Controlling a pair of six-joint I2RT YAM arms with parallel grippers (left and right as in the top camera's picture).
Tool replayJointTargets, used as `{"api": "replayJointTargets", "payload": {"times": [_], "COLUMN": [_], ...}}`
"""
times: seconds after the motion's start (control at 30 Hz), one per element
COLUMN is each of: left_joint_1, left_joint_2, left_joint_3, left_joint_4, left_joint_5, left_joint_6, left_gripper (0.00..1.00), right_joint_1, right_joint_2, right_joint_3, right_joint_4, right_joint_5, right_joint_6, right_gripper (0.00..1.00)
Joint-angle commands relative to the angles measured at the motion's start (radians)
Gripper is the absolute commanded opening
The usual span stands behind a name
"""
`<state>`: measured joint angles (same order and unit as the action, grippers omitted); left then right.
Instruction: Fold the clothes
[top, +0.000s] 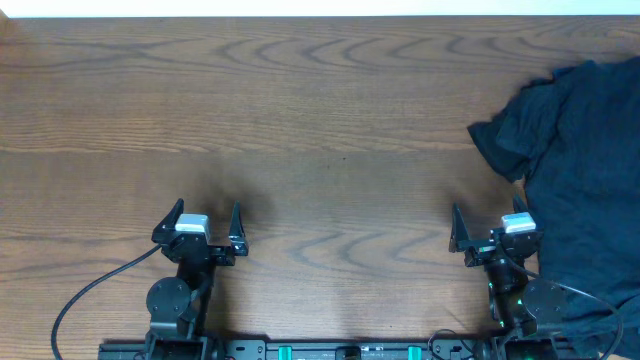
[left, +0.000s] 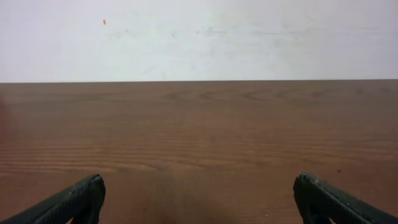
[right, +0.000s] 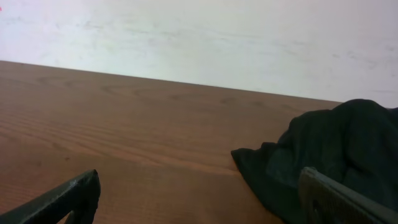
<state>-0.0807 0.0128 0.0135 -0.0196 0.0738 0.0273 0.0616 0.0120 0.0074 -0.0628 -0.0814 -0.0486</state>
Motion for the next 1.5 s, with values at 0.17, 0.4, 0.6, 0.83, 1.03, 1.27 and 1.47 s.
{"api": "replayJointTargets", "payload": {"times": [0.17, 0.4, 0.6, 0.83, 1.03, 1.27, 1.47], "left_joint_1": [-0.004, -0.004, -0.004, -0.004, -0.004, -0.004, -0.004], "left_joint_2": [-0.008, -0.008, -0.008, -0.008, -0.008, -0.008, -0.008], "left_joint_3": [-0.01, -0.01, -0.01, -0.01, -0.01, -0.01, -0.01], "left_joint_4": [-0.044, -0.044, -0.044, -0.044, -0.044, -0.044, -0.044], "left_joint_5": [0.011, 0.011, 0.011, 0.011, 0.011, 0.011, 0.011], "left_joint_6": [0.014, 0.014, 0.014, 0.014, 0.014, 0.014, 0.014], "left_gripper": [0.98, 0.98, 0.98, 0.98, 0.98, 0.98, 0.98], "right_joint_1": [0.007, 0.007, 0.007, 0.007, 0.007, 0.007, 0.007], "right_joint_2": [-0.003, -0.003, -0.003, -0.003, -0.003, -0.003, -0.003], "right_joint_3": [-0.002, -0.002, -0.002, -0.002, -0.002, -0.002, 0.008], "right_joint_4": [-0.003, -0.003, -0.003, -0.003, -0.003, 0.027, 0.077], "right_joint_5": [-0.005, -0.004, -0.004, -0.004, -0.005, 0.029, 0.079], "right_joint_6": [-0.013, -0.013, -0.013, -0.013, -0.013, -0.031, -0.031], "right_gripper": [0.99, 0.99, 0.99, 0.99, 0.99, 0.99, 0.99]}}
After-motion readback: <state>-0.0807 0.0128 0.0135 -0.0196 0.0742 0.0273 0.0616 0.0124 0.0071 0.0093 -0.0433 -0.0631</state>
